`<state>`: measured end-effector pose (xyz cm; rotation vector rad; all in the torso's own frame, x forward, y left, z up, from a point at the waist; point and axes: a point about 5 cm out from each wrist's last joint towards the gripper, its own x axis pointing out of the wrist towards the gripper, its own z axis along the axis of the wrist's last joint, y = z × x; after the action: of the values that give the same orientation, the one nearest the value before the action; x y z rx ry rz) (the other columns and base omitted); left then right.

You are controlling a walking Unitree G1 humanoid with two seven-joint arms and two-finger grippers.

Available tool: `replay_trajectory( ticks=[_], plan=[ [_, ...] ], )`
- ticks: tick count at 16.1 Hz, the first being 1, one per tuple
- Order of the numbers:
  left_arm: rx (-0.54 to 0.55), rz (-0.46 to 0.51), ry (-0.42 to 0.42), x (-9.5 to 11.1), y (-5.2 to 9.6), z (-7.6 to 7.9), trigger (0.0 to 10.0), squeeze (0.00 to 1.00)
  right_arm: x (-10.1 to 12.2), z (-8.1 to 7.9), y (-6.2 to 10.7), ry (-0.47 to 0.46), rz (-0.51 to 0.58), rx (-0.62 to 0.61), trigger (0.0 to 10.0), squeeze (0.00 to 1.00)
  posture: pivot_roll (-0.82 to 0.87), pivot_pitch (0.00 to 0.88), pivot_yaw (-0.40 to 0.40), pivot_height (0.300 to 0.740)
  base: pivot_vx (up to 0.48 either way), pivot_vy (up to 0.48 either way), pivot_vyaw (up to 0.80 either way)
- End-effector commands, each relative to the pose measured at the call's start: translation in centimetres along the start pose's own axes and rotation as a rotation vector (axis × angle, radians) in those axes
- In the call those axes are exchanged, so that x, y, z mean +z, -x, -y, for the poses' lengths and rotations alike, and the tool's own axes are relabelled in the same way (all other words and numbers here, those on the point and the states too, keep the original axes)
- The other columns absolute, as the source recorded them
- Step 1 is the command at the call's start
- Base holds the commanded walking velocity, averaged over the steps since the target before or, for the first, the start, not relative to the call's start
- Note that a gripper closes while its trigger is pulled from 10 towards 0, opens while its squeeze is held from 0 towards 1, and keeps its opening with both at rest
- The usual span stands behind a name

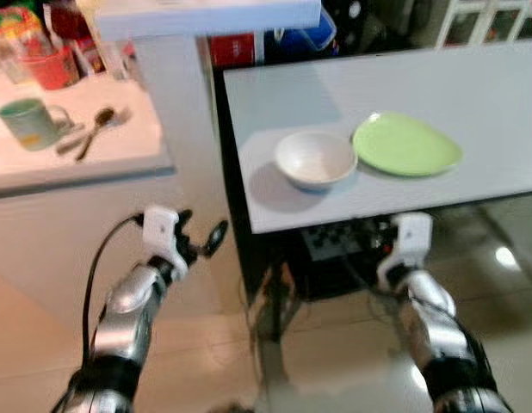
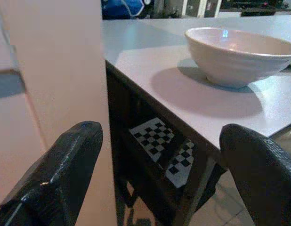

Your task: Setting the table

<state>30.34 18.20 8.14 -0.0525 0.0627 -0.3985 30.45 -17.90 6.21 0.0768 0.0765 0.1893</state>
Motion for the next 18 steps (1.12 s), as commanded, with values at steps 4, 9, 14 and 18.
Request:
replay_trajectory(
  ticks=[4, 9, 14, 18],
  plan=[
    [-0.008, 0.0, -0.018, 0.24, -0.36, 0.33, 10.0, 0.0, 0.08, 0.49, 0.22, 0.007, -0.003, -0.012, 10.0, 0.0, -0.01, 0.0, 0.079, 0.74, 0.0, 0.48, 0.0],
    [-0.009, -0.005, -0.038, 0.35, -0.56, 0.35, 10.0, 0.0, -0.09, 0.41, 0.33, 0.004, -0.008, -0.011, 10.0, 0.0, -0.01, 0.0, 0.082, 0.74, 0.0, 0.48, 0.0],
    [-0.024, -0.018, -0.066, 0.15, -0.64, 0.67, 10.0, 0.0, -0.16, 0.33, 0.36, 0.004, -0.01, -0.009, 10.0, 0.0, -0.01, 0.0, 0.083, 0.74, 0.049, 0.082, 0.0],
    [0.006, -0.051, -0.082, -0.04, -0.68, 0.13, 10.0, 0.0, -0.24, 0.21, 0.33, 0.004, -0.012, -0.005, 10.0, 0.0, -0.01, 0.0, 0.085, 0.74, 0.185, 0.275, 0.0]
  ],
)
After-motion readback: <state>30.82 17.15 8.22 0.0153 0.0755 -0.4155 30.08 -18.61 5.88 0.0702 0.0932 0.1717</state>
